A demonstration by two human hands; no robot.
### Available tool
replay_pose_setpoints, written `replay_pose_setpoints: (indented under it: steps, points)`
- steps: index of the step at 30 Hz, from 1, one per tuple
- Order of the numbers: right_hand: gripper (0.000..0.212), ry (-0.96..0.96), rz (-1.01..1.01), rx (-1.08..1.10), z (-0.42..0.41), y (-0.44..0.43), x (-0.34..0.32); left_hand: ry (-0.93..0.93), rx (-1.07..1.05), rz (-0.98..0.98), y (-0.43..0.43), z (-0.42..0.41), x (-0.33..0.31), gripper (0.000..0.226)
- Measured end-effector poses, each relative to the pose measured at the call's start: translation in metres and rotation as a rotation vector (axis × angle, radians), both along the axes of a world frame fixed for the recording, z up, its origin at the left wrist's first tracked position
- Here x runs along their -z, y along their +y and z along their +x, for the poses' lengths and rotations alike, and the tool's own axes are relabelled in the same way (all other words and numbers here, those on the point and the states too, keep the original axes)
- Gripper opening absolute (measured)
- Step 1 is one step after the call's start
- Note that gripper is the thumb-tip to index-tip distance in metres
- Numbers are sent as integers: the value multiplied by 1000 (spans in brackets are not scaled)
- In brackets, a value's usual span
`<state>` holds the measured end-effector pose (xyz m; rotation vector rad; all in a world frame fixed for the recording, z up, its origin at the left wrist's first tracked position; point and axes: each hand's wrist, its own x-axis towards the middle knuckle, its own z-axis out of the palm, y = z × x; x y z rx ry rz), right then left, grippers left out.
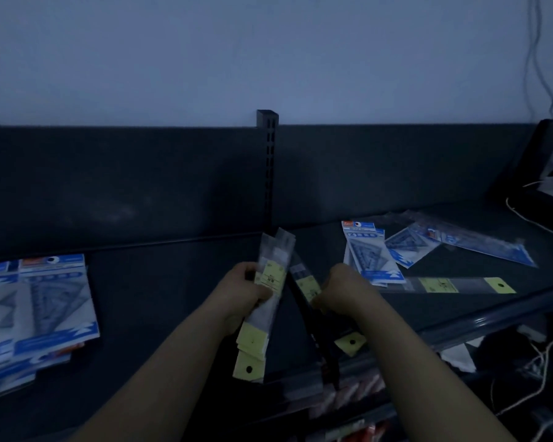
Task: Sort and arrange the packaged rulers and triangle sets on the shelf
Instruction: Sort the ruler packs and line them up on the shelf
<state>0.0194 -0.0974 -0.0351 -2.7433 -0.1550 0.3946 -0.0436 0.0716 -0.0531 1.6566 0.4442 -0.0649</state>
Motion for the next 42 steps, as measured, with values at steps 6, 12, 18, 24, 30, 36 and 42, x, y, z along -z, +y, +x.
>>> replay_pose_setpoints:
  steps: [6, 12, 18, 24, 30, 36, 42]
  points:
    - [17, -52, 32, 54, -9, 9, -1, -47, -27, -21, -3, -1, 4, 43]
    - [11, 53, 823, 109, -20, 17, 10, -97, -48, -92, -13, -2, 0, 43]
    - [25, 107, 1004, 50, -7, 30, 8, -160, -111, -180, -9, -8, -14, 46]
    - [20, 241, 1023, -98, -1, 60, -1, -196, -253, -266, 12, -30, -25, 26]
    - [19, 426, 1115, -231, -21, 124, 2, -268, -532, -241, 53, -77, -24, 39]
    - [17, 526, 1136, -373, -74, 187, 6, -297, -738, -217, 97, -139, -23, 43]
    - [13, 564, 1110, -498, -139, 256, 1, -316, -852, -168, 147, -216, -22, 42]
